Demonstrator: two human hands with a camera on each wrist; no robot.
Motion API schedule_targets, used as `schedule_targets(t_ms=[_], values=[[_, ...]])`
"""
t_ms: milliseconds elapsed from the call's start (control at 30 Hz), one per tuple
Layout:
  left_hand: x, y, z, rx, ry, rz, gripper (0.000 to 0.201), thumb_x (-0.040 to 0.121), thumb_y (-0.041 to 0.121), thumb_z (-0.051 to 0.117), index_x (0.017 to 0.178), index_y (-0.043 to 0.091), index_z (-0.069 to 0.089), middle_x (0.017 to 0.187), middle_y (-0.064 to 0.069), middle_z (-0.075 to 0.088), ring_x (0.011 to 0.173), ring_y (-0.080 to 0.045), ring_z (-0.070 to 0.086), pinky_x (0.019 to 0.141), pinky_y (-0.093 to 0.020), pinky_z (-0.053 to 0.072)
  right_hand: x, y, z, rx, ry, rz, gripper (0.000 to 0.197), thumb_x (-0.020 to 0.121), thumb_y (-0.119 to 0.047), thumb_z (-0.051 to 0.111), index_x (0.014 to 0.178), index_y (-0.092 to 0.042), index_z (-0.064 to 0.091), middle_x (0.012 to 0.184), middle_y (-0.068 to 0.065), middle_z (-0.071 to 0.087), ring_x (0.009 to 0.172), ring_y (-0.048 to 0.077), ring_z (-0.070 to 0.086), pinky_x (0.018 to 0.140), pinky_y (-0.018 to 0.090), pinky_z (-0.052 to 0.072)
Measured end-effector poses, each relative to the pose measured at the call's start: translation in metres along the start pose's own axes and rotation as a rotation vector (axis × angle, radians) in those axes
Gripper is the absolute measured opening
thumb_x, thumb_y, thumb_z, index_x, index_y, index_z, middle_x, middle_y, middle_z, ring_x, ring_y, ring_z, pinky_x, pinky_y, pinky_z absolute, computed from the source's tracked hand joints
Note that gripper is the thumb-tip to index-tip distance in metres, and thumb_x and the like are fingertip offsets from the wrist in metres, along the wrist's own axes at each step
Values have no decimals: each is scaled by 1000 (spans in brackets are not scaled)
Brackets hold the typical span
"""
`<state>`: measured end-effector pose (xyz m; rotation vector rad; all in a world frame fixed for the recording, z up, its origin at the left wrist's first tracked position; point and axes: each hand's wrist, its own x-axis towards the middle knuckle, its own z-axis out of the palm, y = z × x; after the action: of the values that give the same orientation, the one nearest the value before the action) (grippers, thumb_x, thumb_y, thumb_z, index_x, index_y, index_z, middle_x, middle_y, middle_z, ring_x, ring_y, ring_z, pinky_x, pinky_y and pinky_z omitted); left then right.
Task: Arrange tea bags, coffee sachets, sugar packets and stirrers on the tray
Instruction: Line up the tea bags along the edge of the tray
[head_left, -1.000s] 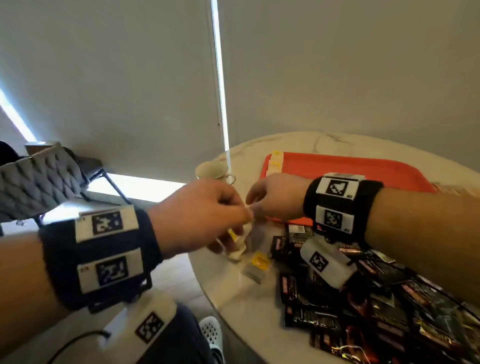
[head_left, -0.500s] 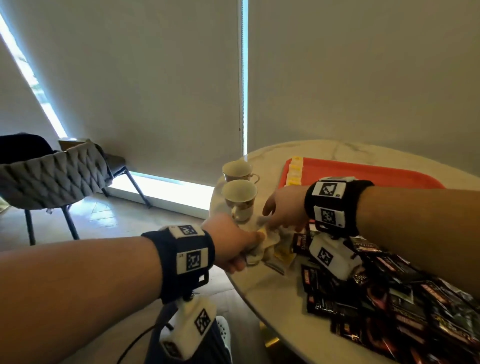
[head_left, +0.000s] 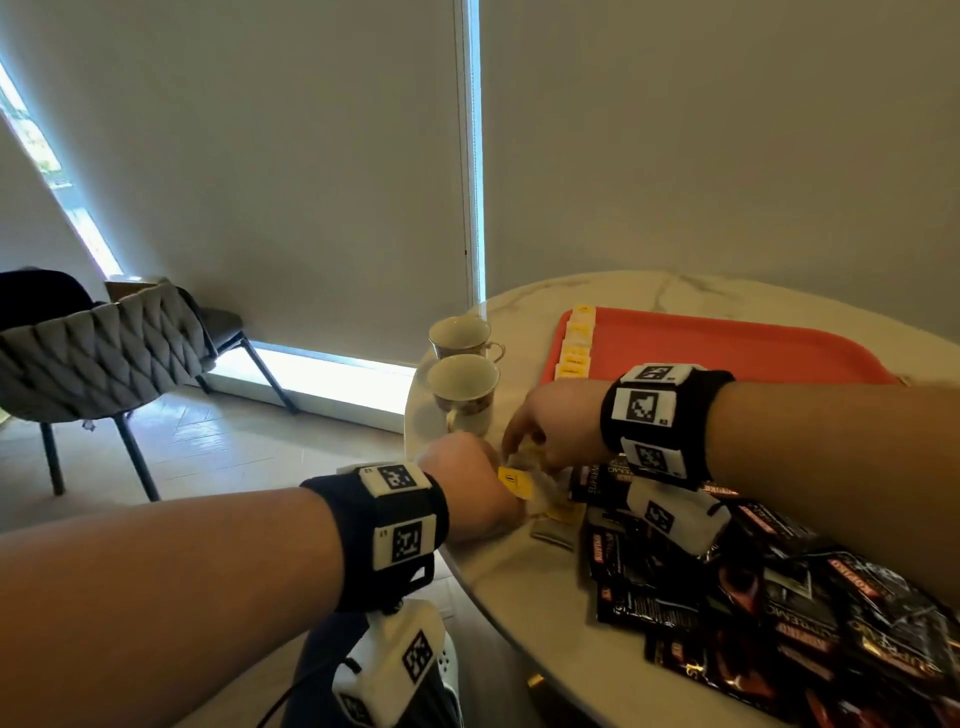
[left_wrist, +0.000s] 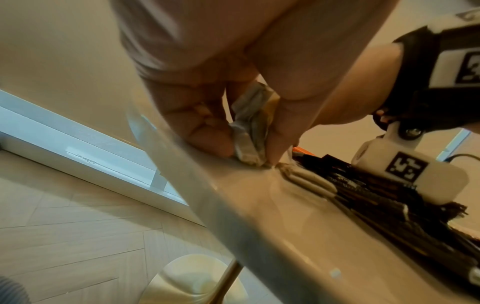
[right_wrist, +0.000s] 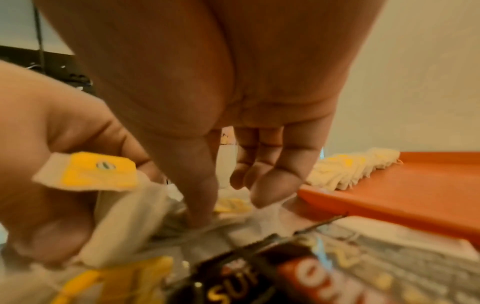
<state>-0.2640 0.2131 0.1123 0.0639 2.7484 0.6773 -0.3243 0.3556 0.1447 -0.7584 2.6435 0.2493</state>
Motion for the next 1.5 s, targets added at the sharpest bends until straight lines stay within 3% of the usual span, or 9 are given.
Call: schedule_targets(t_ms=[167, 333, 467, 600, 700, 833, 1100, 1367, 1500], values=[[-3, -11, -12, -4, -8, -10, 27, 93, 34, 71, 107, 11, 70, 105, -14, 72, 100, -28, 70, 90, -39, 61, 8, 5, 7, 3, 39, 20, 42, 85, -40, 77, 123, -29, 64, 113, -4, 62, 101, 19, 60, 83, 32, 54], [-3, -21, -11, -166, -112, -76, 52, 77, 27, 87, 122, 22, 61, 113, -6, 67, 101, -26, 69, 86, -44, 65, 5, 15, -2, 128, 113, 30, 29, 79, -35, 83, 97, -27, 63, 94, -5, 64, 86, 16, 60, 64, 27, 47], [-2, -13, -10, -204, -101, -54, 34, 92, 43, 72, 114, 17, 67, 108, -8, 71, 100, -26, 71, 94, -44, 62, -10, 24, -15, 267, 123, 31, 29, 73, -37, 89, 91, -29, 67, 81, -10, 67, 78, 12, 64, 65, 29, 51], [0, -12, -4, 33, -18, 12, 41, 91, 43, 74, 125, 22, 66, 109, 1, 67, 101, -18, 67, 91, -33, 60, -25, 21, -11, 314, -100, -13, 43, 73, -36, 89, 110, -40, 66, 85, -16, 74, 83, 4, 68, 72, 26, 51], [-1, -16, -3, 75, -13, 25, 30, 89, 41, 78, 110, 21, 70, 99, 2, 69, 94, -16, 68, 81, -28, 59, -29, 9, 3, 177, -165, -31, 64, 74, -40, 88, 130, -44, 58, 99, -14, 72, 88, 3, 64, 71, 24, 50], [-6, -24, -5, 70, -5, 67, 15, 90, 35, 75, 90, 23, 65, 90, 1, 67, 83, -14, 64, 67, -22, 48, -26, -2, 11, 94, -109, -57, 62, 75, -39, 87, 131, -40, 59, 108, -14, 63, 95, 10, 60, 74, 24, 51], [-19, -47, -9, -320, 87, 36, 9, 95, 27, 71, 99, 23, 63, 96, -6, 67, 86, -21, 69, 73, -33, 62, -15, 1, 13, 81, 5, 0, 31, 78, -32, 81, 104, -26, 66, 91, -5, 64, 82, 16, 60, 66, 30, 51], [-24, -37, -19, -661, -23, 76, 12, 99, 15, 67, 110, 16, 63, 106, -19, 71, 92, -31, 76, 73, -36, 66, 7, 11, 4, 223, 54, 164, 60, 70, -38, 89, 123, -29, 63, 107, -6, 67, 96, 16, 63, 78, 31, 57], [-22, -23, -28, -760, -6, 153, 17, 99, 12, 68, 115, 17, 64, 101, -18, 74, 89, -26, 79, 77, -41, 66, 12, 8, 6, 189, 34, 167, 31, 81, -31, 81, 107, -18, 72, 95, 1, 72, 91, 22, 67, 75, 33, 55]])
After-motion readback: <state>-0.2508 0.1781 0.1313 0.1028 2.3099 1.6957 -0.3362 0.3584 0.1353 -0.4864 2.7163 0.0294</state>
